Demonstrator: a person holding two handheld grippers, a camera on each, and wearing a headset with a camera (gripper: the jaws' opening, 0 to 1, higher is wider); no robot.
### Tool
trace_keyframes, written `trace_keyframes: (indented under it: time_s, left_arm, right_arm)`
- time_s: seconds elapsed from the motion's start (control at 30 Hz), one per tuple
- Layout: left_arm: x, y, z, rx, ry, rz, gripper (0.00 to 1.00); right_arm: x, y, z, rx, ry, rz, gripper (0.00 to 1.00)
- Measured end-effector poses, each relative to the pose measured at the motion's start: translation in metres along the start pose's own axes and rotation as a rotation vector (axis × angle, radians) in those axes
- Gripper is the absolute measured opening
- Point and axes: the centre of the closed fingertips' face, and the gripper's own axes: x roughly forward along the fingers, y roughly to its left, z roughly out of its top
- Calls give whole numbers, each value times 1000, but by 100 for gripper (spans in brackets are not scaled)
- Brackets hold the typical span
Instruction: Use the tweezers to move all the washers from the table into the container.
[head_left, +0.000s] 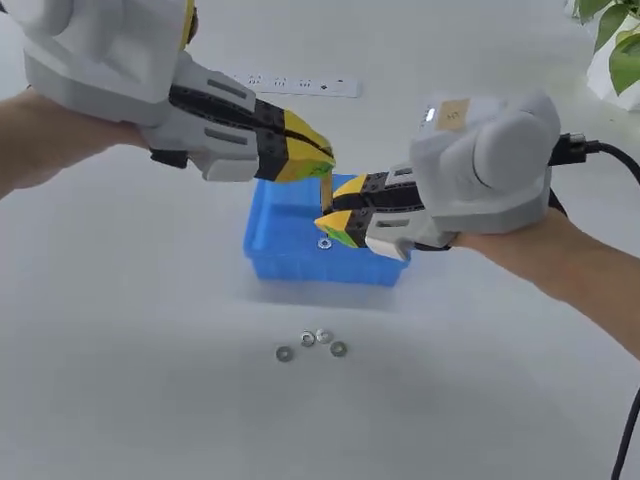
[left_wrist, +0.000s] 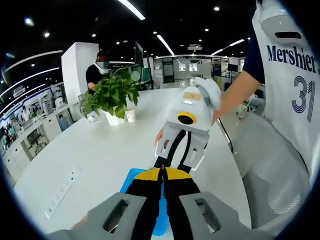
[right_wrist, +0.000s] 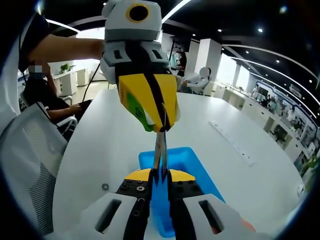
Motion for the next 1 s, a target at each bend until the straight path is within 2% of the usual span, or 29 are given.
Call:
trace_keyframes:
  time_s: [0.2,0.47,0.67,0.83,1.0]
  left_arm:
    - [-11,-21,1,-11,-11,6,5]
    - [-21,-47,-1,-40,-14,0,5]
    - [-23,-66,-5,-47,-9,-7,5]
    - [-22,-88,-6,-45,0,-14,5]
    - [-25,-95,-13,-70,-5,-1,5]
  right_arm:
    - [-1,22,4,-25,8,25,13]
    - [0,47,2,-12,11,67,13]
    - [0,65,-2,-7,21,91,13]
    - [2,78,-5,-12,33,117,13]
    - [5,91,-11,-8,44,141,13]
